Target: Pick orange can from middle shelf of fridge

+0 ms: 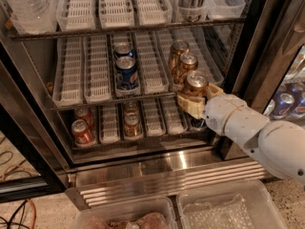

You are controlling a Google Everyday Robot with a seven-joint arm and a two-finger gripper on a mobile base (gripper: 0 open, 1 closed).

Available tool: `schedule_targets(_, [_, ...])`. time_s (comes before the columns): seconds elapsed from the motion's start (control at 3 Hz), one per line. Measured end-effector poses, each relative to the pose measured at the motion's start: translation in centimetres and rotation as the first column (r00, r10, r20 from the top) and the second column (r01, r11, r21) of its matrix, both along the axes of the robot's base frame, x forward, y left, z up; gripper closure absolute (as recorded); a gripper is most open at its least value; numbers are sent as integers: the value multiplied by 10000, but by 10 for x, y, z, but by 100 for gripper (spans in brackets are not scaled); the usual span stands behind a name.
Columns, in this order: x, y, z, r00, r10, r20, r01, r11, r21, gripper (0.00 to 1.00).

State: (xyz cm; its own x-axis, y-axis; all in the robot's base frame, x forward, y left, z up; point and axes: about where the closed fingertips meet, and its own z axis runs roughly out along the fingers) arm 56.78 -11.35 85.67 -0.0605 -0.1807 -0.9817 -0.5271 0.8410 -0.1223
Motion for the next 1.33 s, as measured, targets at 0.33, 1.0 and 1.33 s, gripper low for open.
schedule_targets(0.33, [-15,-3,9,9985,550,-72,-547,9980,325,100])
schedule_targets(1.0, [-40,15,27,9662,2573,-151,-2502,9504,1847,100])
schedule_targets(1.33, [-46,23,28,9491,3143,-213,-3025,9282,2168,100])
